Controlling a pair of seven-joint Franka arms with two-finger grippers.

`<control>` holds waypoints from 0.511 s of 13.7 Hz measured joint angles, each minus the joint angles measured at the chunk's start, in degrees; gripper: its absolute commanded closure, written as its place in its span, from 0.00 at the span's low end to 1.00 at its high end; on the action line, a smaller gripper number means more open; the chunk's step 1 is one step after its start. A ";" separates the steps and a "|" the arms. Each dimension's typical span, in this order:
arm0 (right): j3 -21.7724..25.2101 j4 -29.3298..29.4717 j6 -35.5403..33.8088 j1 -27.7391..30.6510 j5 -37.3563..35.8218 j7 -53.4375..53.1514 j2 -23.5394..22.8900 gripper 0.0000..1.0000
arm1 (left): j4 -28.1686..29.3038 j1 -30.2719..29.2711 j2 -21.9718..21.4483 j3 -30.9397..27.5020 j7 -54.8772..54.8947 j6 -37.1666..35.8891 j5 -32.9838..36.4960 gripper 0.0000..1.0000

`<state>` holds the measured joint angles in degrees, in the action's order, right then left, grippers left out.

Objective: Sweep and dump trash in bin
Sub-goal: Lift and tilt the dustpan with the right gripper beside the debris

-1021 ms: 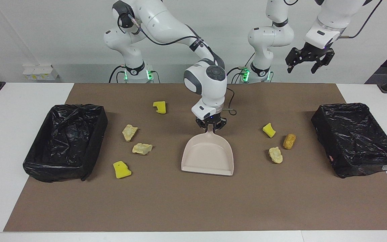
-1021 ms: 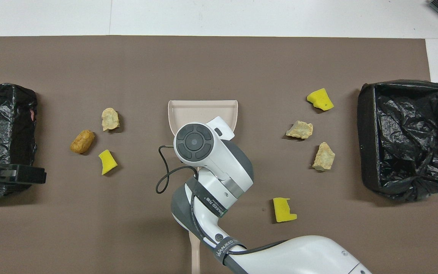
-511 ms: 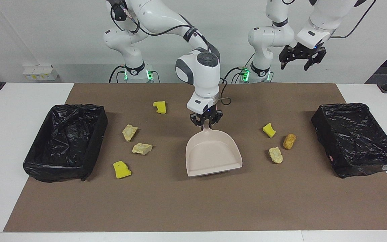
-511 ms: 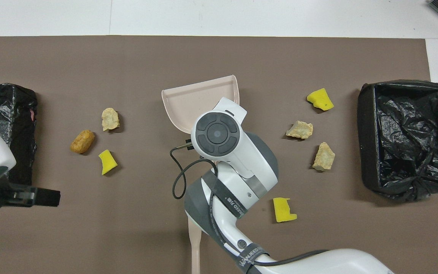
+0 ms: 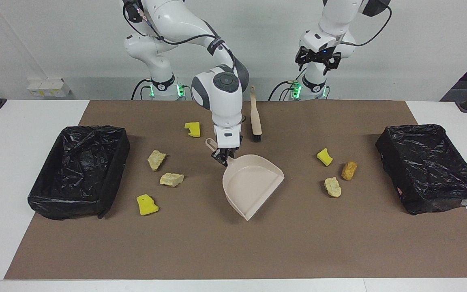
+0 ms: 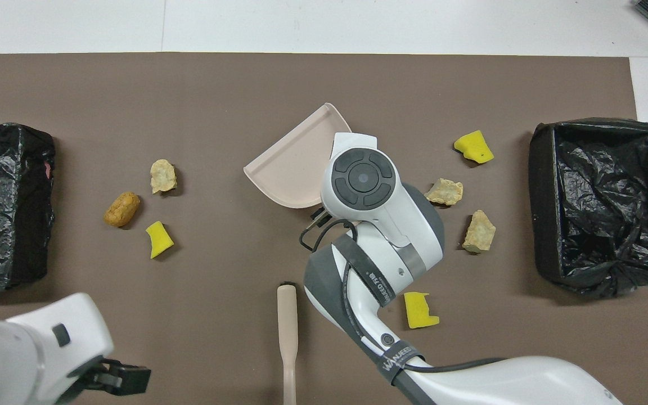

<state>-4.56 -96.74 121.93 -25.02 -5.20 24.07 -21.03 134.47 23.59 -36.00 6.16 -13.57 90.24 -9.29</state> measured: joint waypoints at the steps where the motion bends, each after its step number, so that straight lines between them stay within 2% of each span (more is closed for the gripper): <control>1: 0.03 -0.02 0.22 1.09 -0.01 4.91 -0.06 1.00 | 2.15 3.60 -0.08 0.18 -4.14 3.65 -0.94 0.00; 5: 0.09 1.70 0.72 3.30 -0.22 18.97 -1.42 1.00 | 8.92 13.74 0.79 0.51 -14.56 14.54 -3.17 0.00; 7: 0.00 3.42 0.57 3.32 -1.81 23.34 -3.35 1.00 | 12.21 18.31 3.29 0.60 -20.47 21.64 -3.50 0.00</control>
<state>-4.56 -93.32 122.50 -21.70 -7.00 47.41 -24.38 146.68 41.91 -32.72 6.77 -34.04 111.88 -12.79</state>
